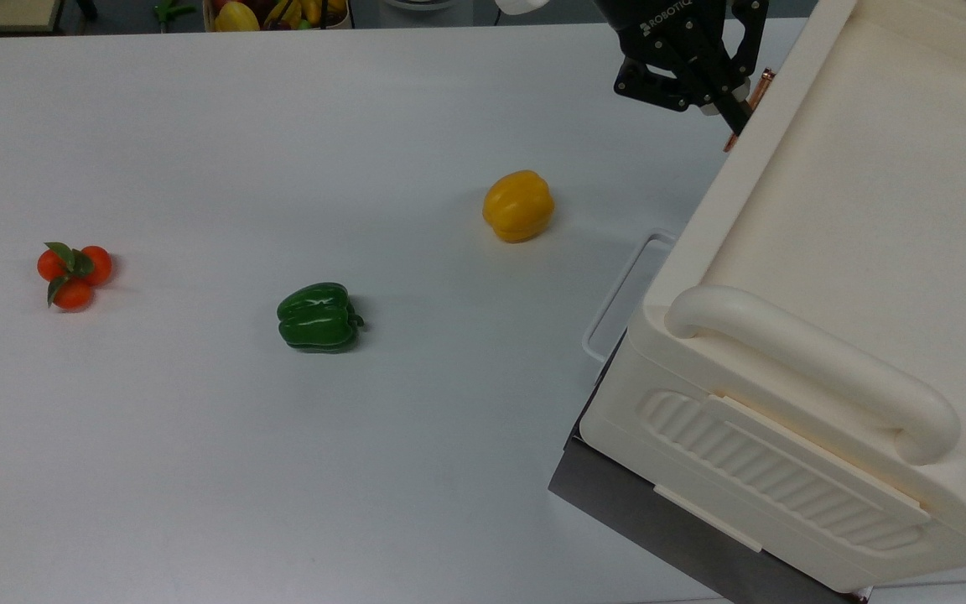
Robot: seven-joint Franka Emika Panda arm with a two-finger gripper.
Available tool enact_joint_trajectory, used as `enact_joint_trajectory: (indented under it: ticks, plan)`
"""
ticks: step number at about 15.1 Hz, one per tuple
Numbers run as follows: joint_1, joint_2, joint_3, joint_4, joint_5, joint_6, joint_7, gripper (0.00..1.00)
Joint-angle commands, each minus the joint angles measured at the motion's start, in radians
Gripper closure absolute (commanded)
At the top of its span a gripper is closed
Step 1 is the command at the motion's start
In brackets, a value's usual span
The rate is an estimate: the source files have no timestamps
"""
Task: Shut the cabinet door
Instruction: 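Release the door and lift the gripper away from the box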
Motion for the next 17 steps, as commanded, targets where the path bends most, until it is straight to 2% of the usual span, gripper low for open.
enact_joint_trajectory:
  ticks: [1, 4, 6, 8, 10, 11, 13, 15, 17]
  plan:
    - [0.015, 0.0, 0.007, -0.022, -0.021, 0.035, 0.024, 1.0]
    - [0.0, -0.045, 0.003, -0.072, -0.036, 0.009, 0.018, 1.0]
    - [-0.022, -0.089, -0.005, -0.108, -0.097, -0.077, 0.022, 0.96]
    - [-0.034, -0.114, -0.043, -0.113, -0.196, -0.21, 0.025, 0.77]
    - [-0.034, -0.138, -0.083, -0.105, -0.311, -0.36, 0.027, 0.44]
    - [-0.036, -0.152, -0.1, -0.105, -0.359, -0.417, 0.027, 0.3]
    - [-0.034, -0.187, -0.134, -0.105, -0.413, -0.529, 0.051, 0.0]
    - [-0.034, -0.213, -0.17, -0.097, -0.496, -0.638, 0.094, 0.0]
    - [-0.034, -0.221, -0.218, -0.053, -0.545, -0.733, 0.096, 0.0]
